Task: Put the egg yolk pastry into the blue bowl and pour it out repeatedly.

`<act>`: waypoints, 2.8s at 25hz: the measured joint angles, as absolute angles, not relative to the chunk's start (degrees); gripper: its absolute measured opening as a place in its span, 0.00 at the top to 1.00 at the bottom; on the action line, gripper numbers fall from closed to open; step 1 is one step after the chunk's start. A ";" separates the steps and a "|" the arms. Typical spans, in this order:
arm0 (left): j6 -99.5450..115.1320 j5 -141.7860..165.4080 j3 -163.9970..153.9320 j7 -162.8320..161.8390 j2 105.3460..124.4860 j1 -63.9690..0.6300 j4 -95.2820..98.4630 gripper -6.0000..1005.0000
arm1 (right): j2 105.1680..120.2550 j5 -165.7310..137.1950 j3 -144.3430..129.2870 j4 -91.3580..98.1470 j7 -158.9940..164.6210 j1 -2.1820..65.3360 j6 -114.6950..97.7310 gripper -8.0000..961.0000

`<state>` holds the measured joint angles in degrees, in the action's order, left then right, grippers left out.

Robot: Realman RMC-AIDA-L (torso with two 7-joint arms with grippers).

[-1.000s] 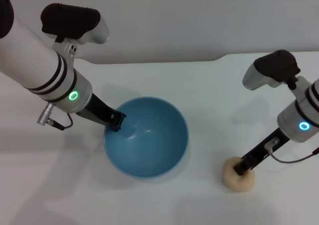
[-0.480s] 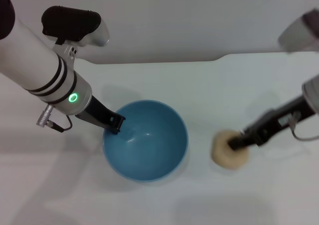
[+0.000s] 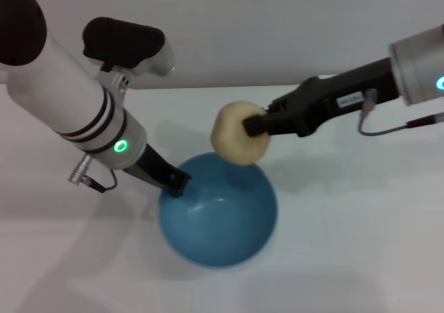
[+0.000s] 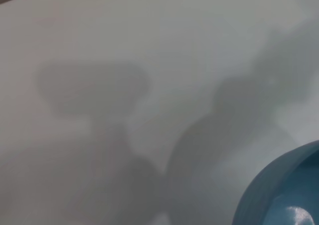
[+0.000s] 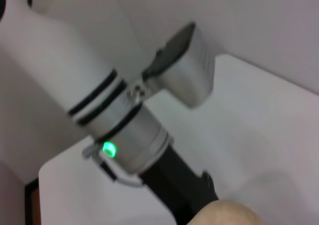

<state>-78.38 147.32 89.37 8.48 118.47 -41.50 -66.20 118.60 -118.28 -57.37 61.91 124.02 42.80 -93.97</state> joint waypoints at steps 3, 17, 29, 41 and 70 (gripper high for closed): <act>-77.33 145.43 88.66 8.47 118.47 -41.78 -66.07 0.98 | 118.61 -117.92 -59.87 59.67 124.05 43.10 -91.30 0.90; -75.85 144.64 87.37 8.43 118.41 -44.16 -62.74 0.98 | 118.54 -117.95 -61.79 58.07 124.89 42.33 -93.00 0.65; -69.41 147.40 83.08 9.99 118.07 -43.78 -63.44 0.98 | 118.52 -111.34 -44.76 60.96 122.29 33.61 -84.48 0.58; -54.45 163.26 69.72 7.66 118.35 -40.27 -69.28 0.99 | 117.12 -102.34 -32.71 44.93 114.48 24.61 -76.28 0.58; 44.23 156.79 41.76 42.98 119.11 -13.66 -58.41 0.99 | 116.55 -102.05 -29.96 40.69 113.46 21.24 -75.14 0.58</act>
